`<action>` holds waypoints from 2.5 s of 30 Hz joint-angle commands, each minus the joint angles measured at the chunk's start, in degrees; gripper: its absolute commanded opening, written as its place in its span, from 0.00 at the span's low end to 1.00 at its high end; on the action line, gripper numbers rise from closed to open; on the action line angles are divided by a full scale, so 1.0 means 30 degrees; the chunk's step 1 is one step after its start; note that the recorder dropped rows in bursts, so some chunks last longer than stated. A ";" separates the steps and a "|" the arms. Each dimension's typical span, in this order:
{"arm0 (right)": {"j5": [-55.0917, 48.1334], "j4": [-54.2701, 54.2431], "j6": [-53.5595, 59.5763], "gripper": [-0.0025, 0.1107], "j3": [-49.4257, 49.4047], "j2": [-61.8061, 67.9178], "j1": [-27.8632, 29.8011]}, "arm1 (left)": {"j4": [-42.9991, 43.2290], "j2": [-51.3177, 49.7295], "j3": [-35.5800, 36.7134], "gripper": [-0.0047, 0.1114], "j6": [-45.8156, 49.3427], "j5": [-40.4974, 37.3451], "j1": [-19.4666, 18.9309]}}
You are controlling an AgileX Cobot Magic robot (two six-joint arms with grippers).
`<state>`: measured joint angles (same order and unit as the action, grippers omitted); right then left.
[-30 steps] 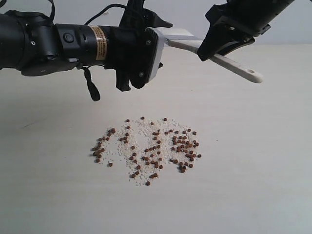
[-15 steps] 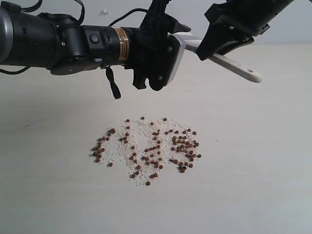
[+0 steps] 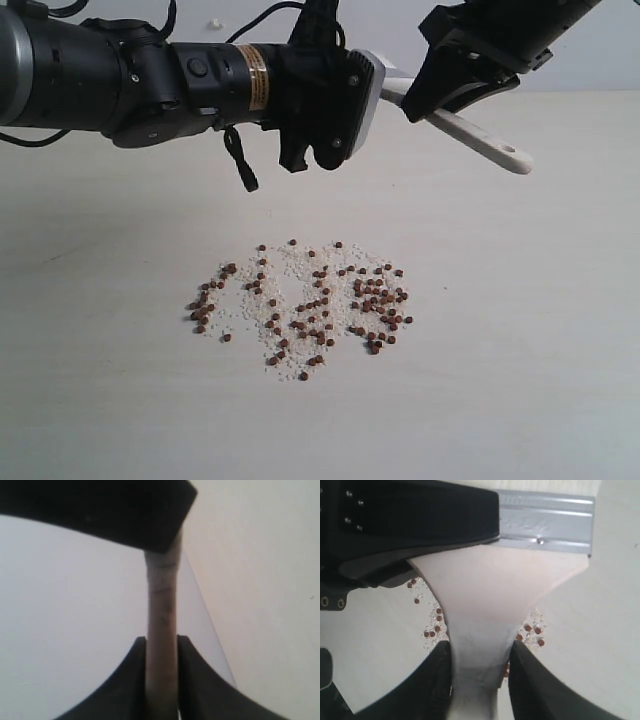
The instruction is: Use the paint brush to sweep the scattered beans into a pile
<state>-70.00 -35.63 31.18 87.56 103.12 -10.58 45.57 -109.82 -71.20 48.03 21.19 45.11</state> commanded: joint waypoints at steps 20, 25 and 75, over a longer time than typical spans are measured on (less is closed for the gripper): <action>0.0488 0.1866 0.2014 0.65 0.4646 -0.2511 0.0021 | -0.1009 -0.0057 -0.0236 0.04 -0.9239 -0.4013 -0.0648; 0.1514 0.1395 0.2344 0.65 0.4516 -0.3159 0.0437 | -0.0465 -0.0057 -0.0236 0.04 -1.4943 -0.4055 -0.1676; 0.0012 -1.7757 2.1749 0.60 -0.3528 -0.0290 0.1294 | 1.1310 -0.2141 -0.0979 0.04 -3.8423 1.6258 -0.7022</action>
<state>-69.50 -88.01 95.76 77.08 102.25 -6.83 82.00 -115.27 -73.94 -67.96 69.30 23.61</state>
